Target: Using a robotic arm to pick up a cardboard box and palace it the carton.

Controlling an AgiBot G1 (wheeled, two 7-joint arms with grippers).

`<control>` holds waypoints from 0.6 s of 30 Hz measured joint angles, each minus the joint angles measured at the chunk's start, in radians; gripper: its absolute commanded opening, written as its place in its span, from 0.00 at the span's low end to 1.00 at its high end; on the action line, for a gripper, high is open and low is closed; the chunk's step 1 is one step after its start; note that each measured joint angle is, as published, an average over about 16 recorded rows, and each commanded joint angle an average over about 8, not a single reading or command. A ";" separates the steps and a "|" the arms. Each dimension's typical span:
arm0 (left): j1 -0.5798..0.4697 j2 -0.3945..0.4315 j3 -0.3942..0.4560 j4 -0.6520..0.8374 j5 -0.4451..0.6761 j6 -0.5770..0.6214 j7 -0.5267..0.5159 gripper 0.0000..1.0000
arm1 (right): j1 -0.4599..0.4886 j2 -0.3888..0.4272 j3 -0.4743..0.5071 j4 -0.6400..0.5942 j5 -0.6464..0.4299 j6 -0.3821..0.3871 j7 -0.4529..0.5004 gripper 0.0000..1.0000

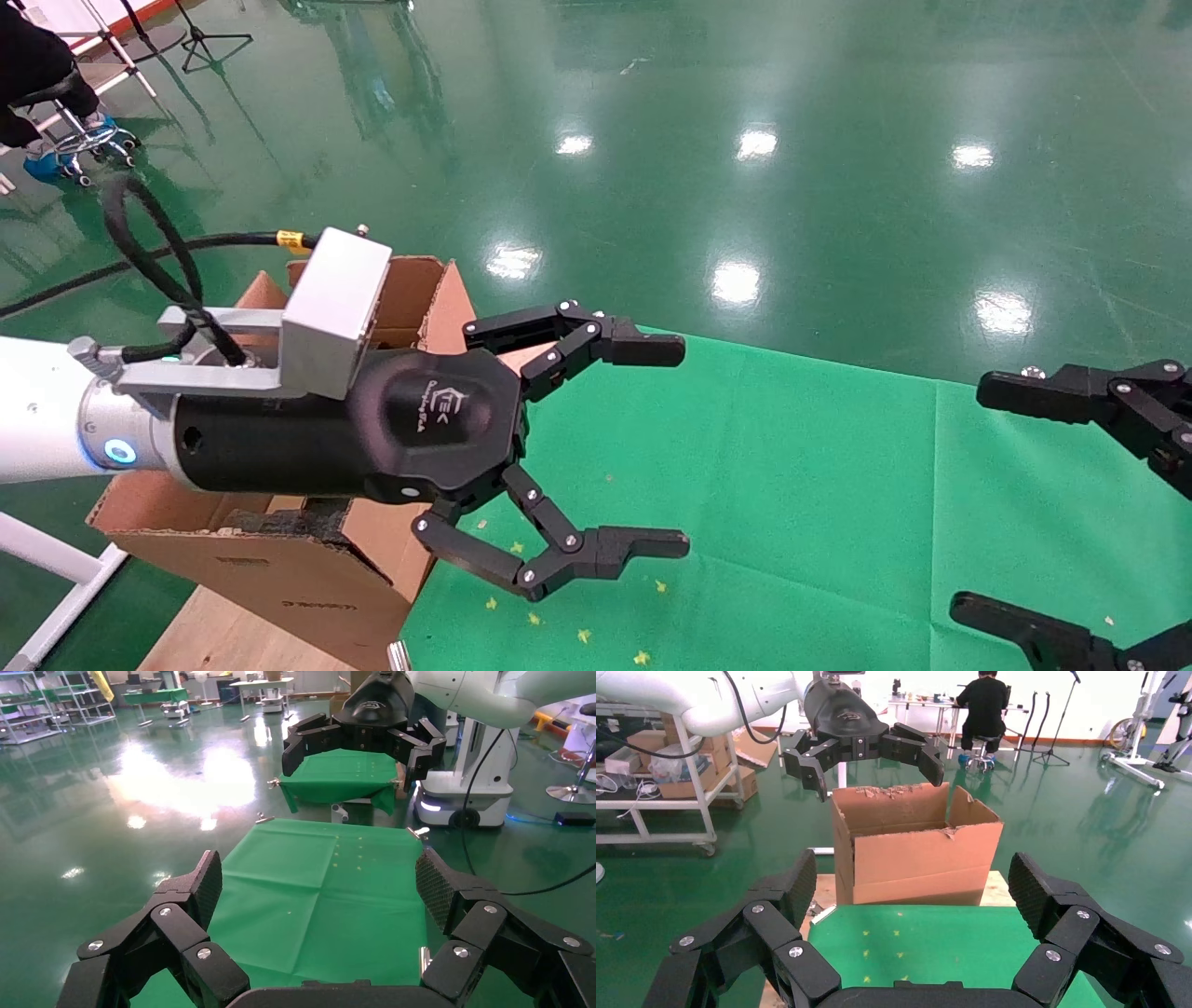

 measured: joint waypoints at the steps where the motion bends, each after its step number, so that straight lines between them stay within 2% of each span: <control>1: 0.000 0.000 0.000 0.000 0.000 0.000 0.000 1.00 | 0.000 0.000 0.000 0.000 0.000 0.000 0.000 1.00; 18: 0.000 0.000 0.000 0.000 0.000 0.000 0.000 1.00 | 0.000 0.000 0.000 0.000 0.000 0.000 0.000 1.00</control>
